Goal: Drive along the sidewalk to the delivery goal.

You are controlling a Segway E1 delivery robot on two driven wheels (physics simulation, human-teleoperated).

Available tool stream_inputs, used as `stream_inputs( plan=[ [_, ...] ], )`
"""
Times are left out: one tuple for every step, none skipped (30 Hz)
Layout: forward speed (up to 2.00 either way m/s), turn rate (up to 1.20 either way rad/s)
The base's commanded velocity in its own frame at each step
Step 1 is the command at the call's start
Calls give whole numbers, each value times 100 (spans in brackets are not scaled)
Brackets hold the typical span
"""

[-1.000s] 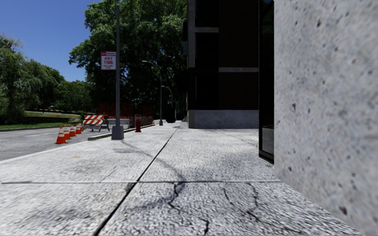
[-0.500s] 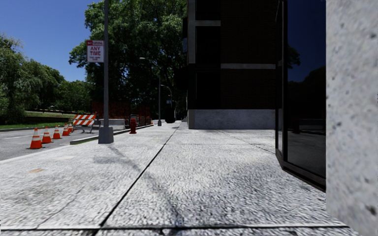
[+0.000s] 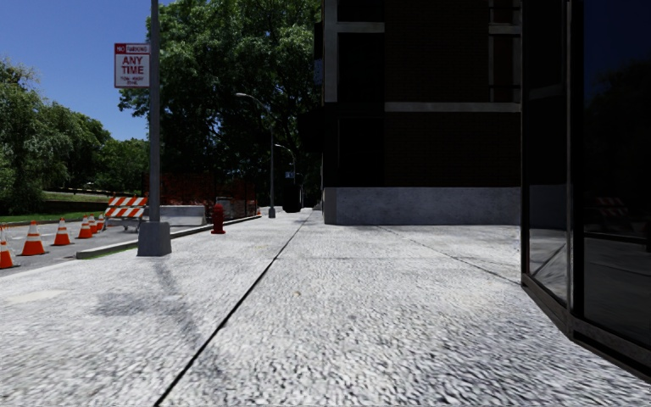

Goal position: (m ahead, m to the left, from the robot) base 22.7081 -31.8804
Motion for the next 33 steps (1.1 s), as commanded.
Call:
stream_inputs(
  plan=[
    [195,-18],
    [195,-20],
    [195,-20],
    [195,-21],
    [195,-21],
    [195,-21],
    [195,-21],
    [195,-21],
    [195,-21],
    [195,-15],
    [195,-15],
    [195,0],
    [195,0],
    [195,0],
    [195,0],
    [195,0],
    [195,0],
    [195,0],
    [195,-5],
    [195,-21],
    [195,-21],
    [195,-27],
    [195,-36],
    [195,-47],
    [195,-47],
    [195,-51],
    [195,-52],
    [195,-52],
    [195,-52],
    [195,-52],
    [195,-52],
    [195,-52],
    [195,-52]
  ],
)
